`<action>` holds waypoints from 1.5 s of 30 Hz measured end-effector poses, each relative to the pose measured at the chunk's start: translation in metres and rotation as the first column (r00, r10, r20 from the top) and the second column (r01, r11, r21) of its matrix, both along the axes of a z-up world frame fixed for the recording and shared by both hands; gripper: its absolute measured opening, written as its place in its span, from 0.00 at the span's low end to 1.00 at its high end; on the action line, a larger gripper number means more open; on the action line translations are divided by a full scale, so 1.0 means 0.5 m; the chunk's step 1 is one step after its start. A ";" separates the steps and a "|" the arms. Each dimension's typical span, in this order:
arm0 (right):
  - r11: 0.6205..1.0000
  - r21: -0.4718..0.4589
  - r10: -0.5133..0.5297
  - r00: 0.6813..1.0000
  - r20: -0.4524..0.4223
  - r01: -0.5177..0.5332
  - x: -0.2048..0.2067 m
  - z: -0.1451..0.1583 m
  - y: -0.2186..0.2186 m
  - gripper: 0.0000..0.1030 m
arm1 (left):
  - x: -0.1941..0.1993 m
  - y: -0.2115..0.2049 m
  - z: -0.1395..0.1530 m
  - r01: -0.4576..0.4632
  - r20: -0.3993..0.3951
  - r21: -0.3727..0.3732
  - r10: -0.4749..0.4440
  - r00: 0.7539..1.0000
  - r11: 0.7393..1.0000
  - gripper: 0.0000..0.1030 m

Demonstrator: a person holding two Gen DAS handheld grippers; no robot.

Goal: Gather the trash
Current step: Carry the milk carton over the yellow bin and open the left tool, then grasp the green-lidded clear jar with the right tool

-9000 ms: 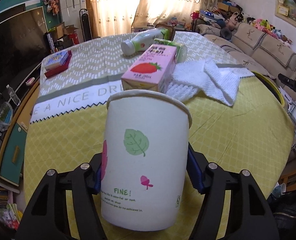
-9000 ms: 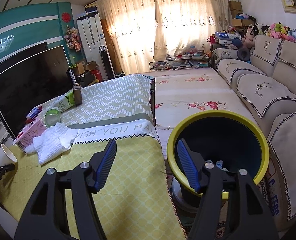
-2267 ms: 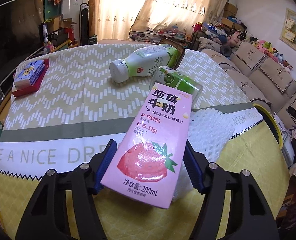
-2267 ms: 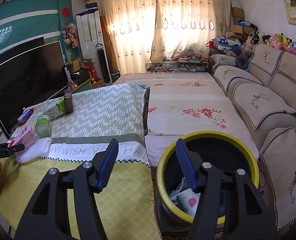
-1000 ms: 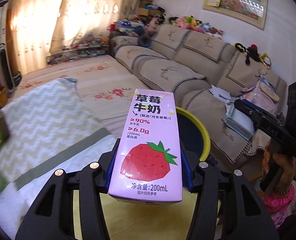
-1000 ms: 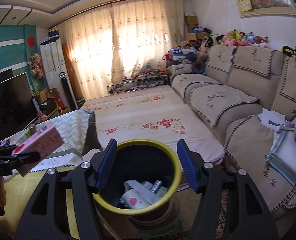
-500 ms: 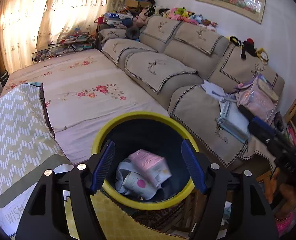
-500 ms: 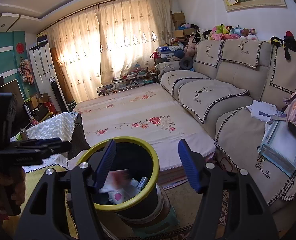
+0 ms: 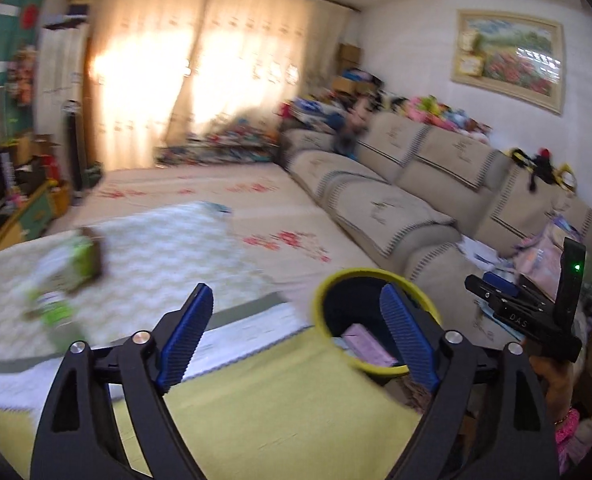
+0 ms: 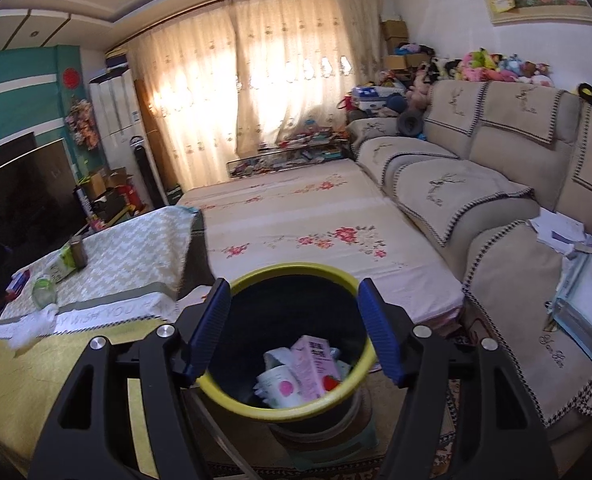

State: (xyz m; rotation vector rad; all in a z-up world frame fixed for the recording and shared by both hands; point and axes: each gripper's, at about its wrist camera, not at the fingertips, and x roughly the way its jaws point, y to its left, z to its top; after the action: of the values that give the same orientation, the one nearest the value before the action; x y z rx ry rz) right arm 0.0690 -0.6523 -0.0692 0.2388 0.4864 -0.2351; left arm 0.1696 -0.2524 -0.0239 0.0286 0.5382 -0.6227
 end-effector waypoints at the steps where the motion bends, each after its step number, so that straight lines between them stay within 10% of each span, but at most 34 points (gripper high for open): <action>1: 0.999 0.000 0.033 0.999 -0.002 -0.033 0.011 0.000 0.021 0.61 | -0.009 0.031 0.004 -0.028 0.008 -0.001 0.028 1.000 1.000 0.85; 7: 0.977 -0.001 0.214 0.977 -0.013 -0.214 0.074 0.007 0.157 0.62 | -0.073 0.227 0.018 -0.229 0.037 0.005 0.229 0.973 0.973 0.87; 18: 0.818 0.017 0.575 0.815 -0.066 -0.576 0.225 0.018 0.498 0.62 | -0.156 0.535 0.001 -0.504 0.046 -0.039 0.506 0.861 0.863 0.88; 29: 0.714 0.021 0.694 0.705 -0.146 -0.699 0.385 -0.003 0.702 0.62 | -0.150 0.575 -0.040 -0.513 -0.023 -0.073 0.513 0.858 0.855 0.89; 45: 0.733 0.071 0.667 0.694 -0.271 -0.676 0.517 -0.099 0.771 0.62 | -0.113 0.557 -0.078 -0.492 -0.071 -0.076 0.488 0.870 0.867 0.89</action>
State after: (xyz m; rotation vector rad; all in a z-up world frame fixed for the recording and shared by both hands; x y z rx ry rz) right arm 0.3273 -0.2670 -0.1189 -0.0241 0.8219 0.4607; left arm 0.1129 0.0259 -0.0631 -0.2077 0.5377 -0.1462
